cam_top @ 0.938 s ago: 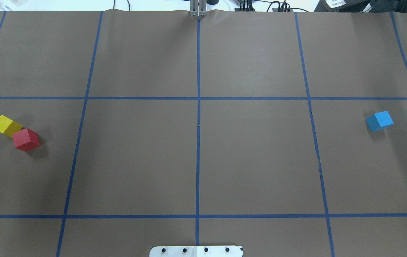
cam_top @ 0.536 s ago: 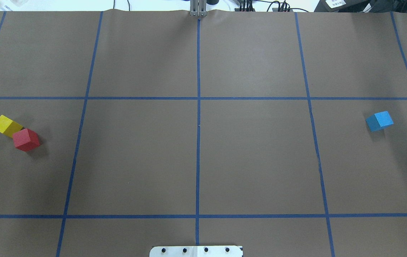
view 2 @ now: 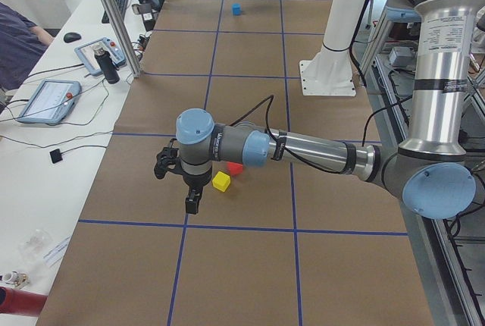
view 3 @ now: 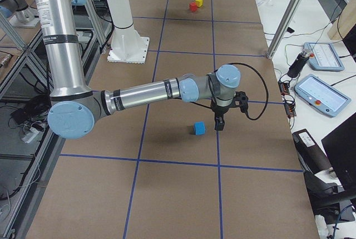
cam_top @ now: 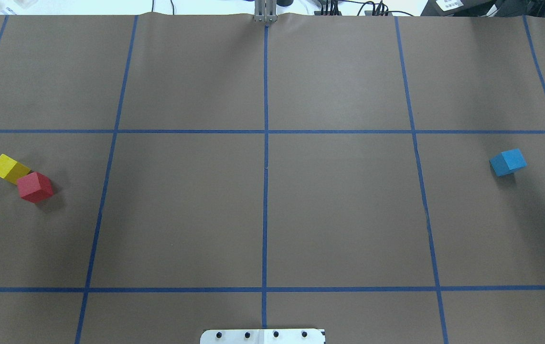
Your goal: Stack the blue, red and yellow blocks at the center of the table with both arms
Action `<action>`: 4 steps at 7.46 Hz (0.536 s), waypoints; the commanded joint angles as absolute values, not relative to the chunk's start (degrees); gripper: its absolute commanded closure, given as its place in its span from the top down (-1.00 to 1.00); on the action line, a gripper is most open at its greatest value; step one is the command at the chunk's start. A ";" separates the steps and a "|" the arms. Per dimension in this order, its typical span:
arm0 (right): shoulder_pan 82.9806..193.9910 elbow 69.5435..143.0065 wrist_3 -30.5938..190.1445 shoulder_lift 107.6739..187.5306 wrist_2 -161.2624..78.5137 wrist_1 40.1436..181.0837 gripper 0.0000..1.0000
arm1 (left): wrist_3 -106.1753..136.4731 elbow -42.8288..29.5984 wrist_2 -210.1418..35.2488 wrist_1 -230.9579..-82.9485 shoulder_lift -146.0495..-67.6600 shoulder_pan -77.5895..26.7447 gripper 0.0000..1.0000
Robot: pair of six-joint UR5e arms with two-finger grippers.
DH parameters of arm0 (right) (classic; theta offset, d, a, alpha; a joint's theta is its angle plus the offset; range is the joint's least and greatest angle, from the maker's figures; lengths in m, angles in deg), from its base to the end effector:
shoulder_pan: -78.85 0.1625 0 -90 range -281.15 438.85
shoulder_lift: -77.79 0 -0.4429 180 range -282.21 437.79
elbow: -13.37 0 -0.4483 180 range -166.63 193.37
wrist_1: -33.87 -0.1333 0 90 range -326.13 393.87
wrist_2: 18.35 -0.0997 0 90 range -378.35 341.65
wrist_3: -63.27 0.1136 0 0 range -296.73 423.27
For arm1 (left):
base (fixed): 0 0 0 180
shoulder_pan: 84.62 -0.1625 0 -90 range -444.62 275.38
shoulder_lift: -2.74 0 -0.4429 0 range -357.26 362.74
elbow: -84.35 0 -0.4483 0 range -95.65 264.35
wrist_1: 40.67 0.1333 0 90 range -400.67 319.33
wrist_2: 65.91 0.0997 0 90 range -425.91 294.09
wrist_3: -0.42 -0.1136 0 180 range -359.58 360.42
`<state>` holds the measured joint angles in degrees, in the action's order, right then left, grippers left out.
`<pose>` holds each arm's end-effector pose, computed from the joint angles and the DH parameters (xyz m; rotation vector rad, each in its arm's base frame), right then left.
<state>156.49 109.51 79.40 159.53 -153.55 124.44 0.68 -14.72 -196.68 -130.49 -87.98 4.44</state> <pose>-0.0799 -0.6108 0.5432 0.0285 -0.8168 -0.0331 -0.0499 -0.5609 0.5973 0.1531 0.7116 0.0710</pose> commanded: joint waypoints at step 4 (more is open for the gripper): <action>145.66 101.02 84.02 162.25 -150.27 109.31 0.99 | 0.59 -14.70 -196.69 -130.94 -87.79 4.33 1.00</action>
<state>147.06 104.33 84.07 161.61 -150.16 114.04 0.61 -14.70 -196.69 -130.88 -87.81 4.36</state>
